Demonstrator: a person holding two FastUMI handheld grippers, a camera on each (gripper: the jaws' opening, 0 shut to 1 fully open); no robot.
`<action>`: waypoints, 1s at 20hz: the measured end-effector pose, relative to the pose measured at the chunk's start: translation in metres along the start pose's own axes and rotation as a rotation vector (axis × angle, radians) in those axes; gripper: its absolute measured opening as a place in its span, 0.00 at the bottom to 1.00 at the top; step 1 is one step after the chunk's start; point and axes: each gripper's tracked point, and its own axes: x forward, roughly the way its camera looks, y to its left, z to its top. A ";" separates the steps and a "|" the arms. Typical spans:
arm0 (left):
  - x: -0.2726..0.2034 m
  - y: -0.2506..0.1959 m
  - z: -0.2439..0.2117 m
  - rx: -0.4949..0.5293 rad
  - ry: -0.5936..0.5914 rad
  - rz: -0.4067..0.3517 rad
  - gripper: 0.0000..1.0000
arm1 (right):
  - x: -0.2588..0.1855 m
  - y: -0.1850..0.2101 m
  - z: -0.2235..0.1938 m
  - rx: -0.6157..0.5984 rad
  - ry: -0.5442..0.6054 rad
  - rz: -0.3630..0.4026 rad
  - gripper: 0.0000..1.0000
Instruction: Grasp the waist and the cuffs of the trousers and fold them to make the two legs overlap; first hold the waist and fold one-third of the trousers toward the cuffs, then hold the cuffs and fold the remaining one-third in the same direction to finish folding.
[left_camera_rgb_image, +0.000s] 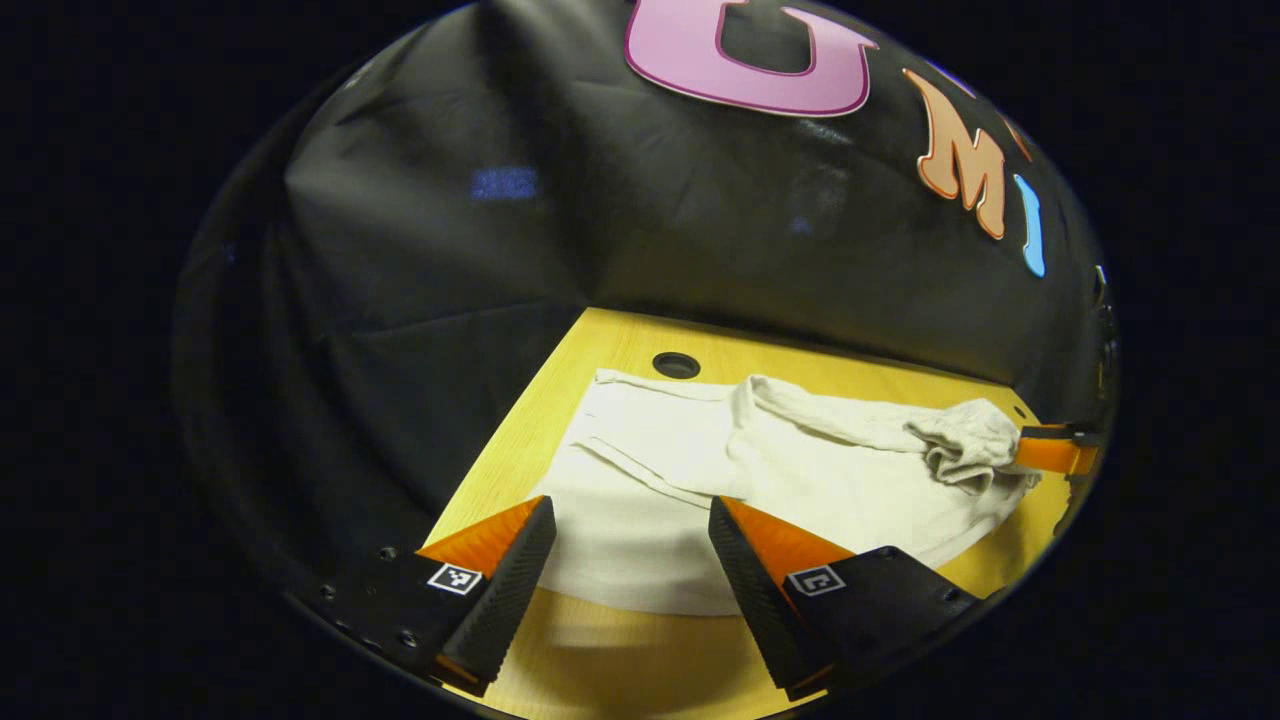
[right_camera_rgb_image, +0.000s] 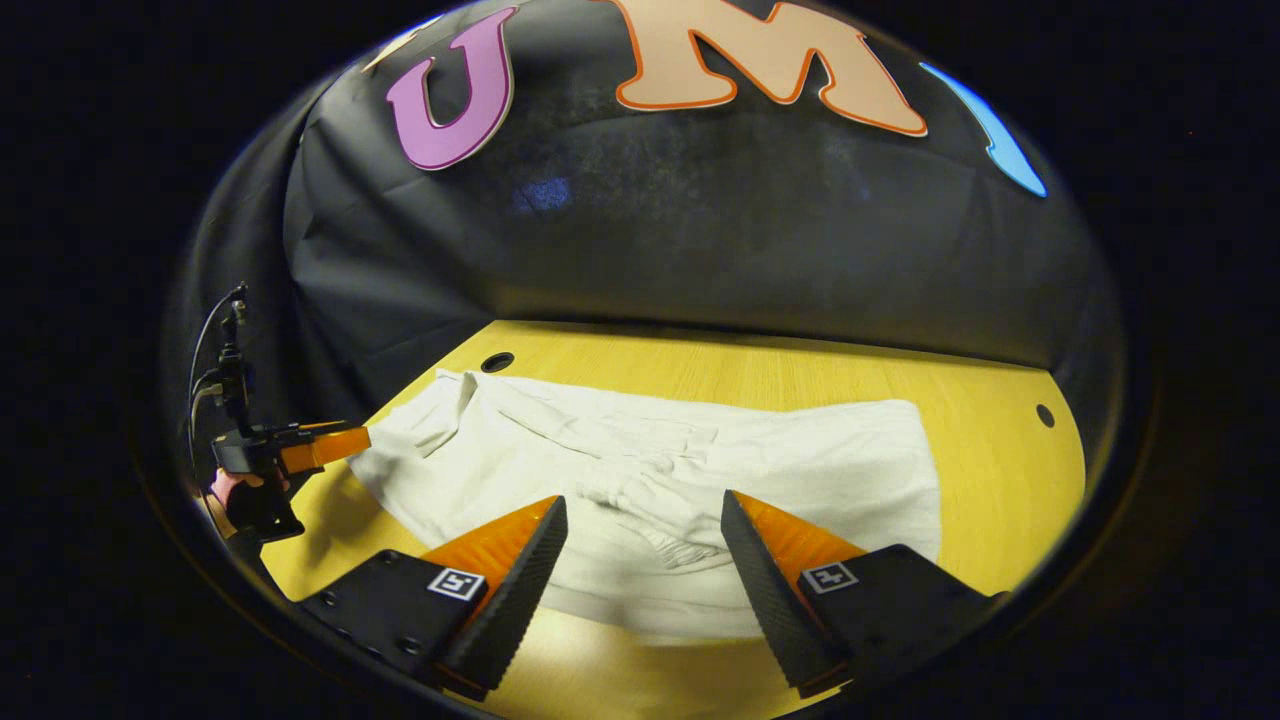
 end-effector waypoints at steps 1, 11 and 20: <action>0.003 0.005 -0.002 0.010 0.007 0.014 0.95 | -0.004 -0.002 0.001 0.005 -0.009 -0.010 0.94; 0.025 0.031 -0.023 0.027 0.076 0.065 0.92 | -0.037 -0.053 0.011 0.098 -0.072 -0.154 0.96; 0.015 0.040 -0.016 0.068 0.117 0.037 0.71 | -0.051 -0.074 0.020 0.146 -0.104 -0.208 0.97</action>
